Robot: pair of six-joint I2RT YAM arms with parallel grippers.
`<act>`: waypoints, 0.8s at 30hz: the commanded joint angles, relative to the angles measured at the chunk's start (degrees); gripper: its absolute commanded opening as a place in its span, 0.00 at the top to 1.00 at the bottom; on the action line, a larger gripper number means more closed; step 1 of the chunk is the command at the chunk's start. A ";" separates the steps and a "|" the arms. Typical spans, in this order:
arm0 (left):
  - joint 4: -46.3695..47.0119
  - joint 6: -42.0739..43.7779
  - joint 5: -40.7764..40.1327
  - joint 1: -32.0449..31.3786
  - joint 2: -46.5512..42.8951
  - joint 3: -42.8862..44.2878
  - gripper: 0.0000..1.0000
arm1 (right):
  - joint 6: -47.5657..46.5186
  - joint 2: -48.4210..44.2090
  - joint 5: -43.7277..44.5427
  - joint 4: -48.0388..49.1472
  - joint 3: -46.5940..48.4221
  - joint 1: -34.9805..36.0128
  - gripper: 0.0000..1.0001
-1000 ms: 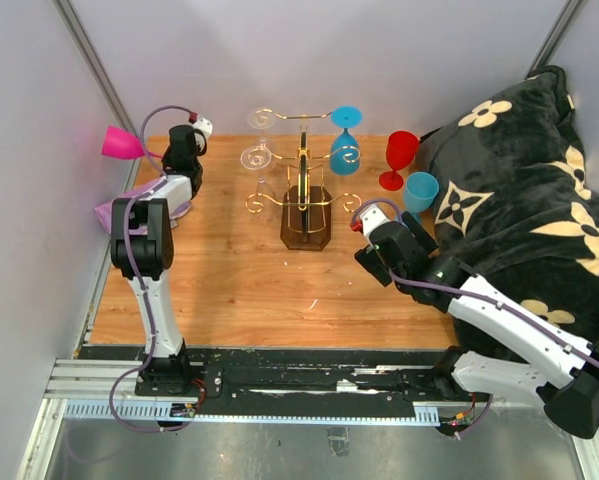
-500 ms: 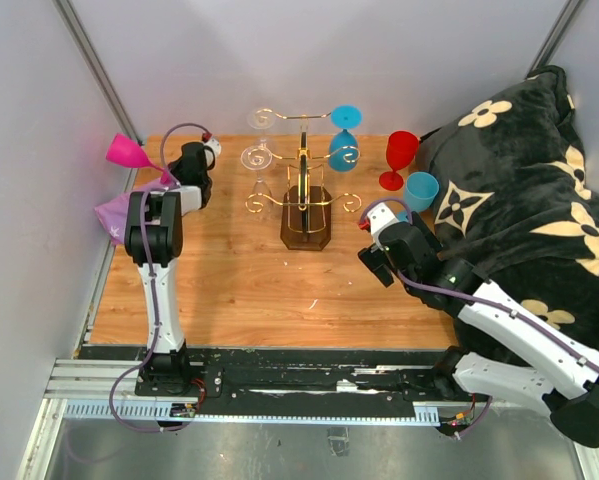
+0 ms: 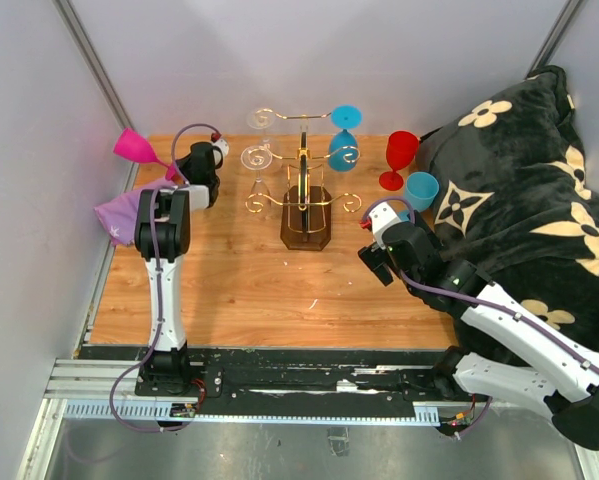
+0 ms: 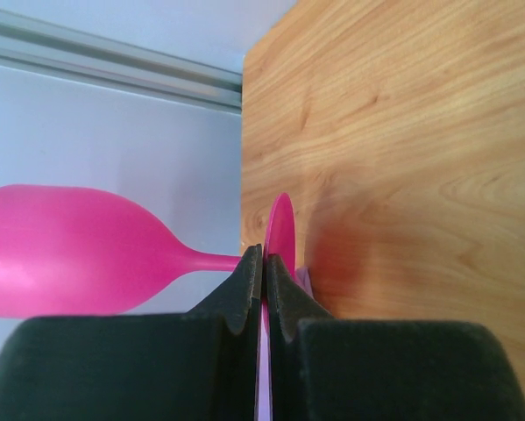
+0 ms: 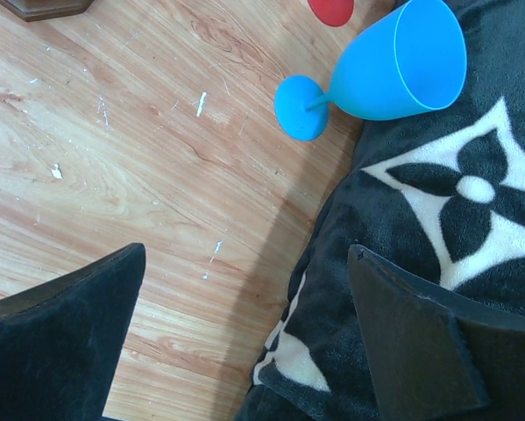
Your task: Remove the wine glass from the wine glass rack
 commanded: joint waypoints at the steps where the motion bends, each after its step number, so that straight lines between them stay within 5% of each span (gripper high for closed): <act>1: 2.81 0.63 -0.18 0.30 2.63 3.77 0.98 | -0.25 -0.41 -0.63 0.68 0.01 0.69 0.02; 14: 2.88 5.18 0.87 0.33 7.24 6.76 0.89 | -0.78 0.10 -1.52 1.10 -0.07 0.67 0.02; 24: 9.74 14.19 1.91 0.24 8.24 0.98 0.78 | -0.99 -0.71 -2.01 1.46 -0.86 0.69 0.02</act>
